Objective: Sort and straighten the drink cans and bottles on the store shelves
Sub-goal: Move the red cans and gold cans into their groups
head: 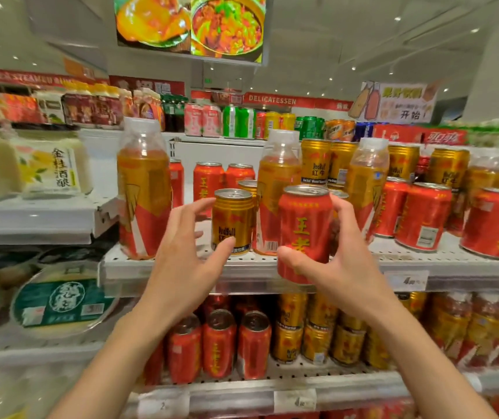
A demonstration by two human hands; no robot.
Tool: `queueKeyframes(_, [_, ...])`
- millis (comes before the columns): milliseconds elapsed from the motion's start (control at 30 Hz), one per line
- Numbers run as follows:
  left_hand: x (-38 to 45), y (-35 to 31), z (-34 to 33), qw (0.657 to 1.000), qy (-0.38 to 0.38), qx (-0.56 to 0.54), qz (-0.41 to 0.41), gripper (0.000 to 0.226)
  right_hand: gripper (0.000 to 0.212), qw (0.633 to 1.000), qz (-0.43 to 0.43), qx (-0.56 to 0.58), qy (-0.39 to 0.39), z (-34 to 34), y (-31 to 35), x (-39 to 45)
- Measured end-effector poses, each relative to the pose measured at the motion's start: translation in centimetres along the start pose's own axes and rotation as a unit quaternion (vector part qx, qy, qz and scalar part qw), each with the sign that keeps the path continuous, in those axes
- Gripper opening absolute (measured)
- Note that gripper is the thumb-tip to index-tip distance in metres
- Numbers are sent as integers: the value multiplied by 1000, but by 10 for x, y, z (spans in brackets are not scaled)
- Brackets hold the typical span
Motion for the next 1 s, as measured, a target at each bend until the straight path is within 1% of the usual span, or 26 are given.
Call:
queueKeyframes(67, [18,3,-4,1000,23,19,-2,68,84,1000,1,2,2,-3,0,8])
queueKeyframes(133, [31,4,-7,999,49,7,11,74,85,1000,-5,8,5,-5,-5,13])
queueKeyframes(200, [38,5,-9,997,70,-13,24,76,84,1000,-7,14,4,-8,-10,15])
queueKeyframes(300, [38,7,-13,995,96,-16,32,77,84,1000,-10,26,-7,-10,-17,16])
queueKeyframes(433, [37,10,-10,997,73,-12,26,76,86,999,-11,38,-17,-12,-21,16])
queueKeyframes(700, [20,9,5,999,-9,-39,23,72,87,999,-13,24,-20,-7,-18,11])
queueKeyframes(833, [3,4,25,999,-31,-36,13,73,82,1000,0,2,-11,-3,-6,12])
queueKeyframes(1000, [-18,0,64,999,-47,-11,5,72,88,999,29,-34,10,-14,14,26])
Point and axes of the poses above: each hand's wrist, its own x-axis towards the middle knuckle, its own z-axis out of the back of the hand, y = z × x, the point moved 4 cm from there along x, towards the middle knuckle, and after that the axes turned 9 degrees about y, right-handed, at the moved point
